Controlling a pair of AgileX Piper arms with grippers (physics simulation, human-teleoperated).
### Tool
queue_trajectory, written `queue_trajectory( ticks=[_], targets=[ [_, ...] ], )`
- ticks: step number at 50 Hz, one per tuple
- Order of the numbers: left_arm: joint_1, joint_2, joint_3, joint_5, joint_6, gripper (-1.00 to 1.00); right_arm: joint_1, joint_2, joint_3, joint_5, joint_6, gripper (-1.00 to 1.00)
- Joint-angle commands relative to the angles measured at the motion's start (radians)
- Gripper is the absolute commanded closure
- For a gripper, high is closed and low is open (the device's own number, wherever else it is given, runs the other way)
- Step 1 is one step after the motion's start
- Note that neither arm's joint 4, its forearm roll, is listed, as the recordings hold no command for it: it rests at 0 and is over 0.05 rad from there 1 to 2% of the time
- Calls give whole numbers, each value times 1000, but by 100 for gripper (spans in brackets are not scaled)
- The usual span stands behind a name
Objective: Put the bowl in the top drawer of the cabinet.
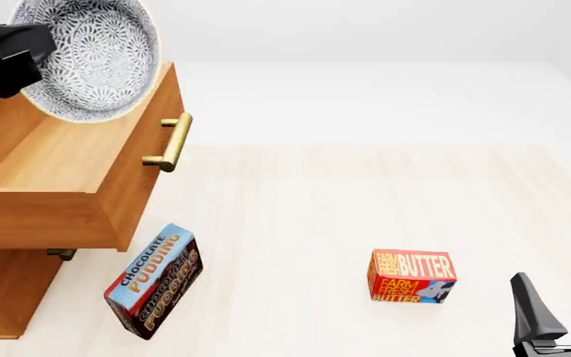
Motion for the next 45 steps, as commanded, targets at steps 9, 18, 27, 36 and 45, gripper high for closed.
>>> queue_trajectory(
  ticks=[9,18,27,36,45],
  targets=[
    [169,153,-61,-63,-116,100,0,0,0,0,0,-100],
    [215,250,-61,-97,-174,100,0,0,0,0,0,-100],
    [240,302,-53,-117,-229,100,0,0,0,0,0,-100],
    [268,317,-56,-117,-256,100,0,0,0,0,0,-100],
    [317,348,-46,-135,-267,100,0,0,0,0,0,-100]
  ],
)
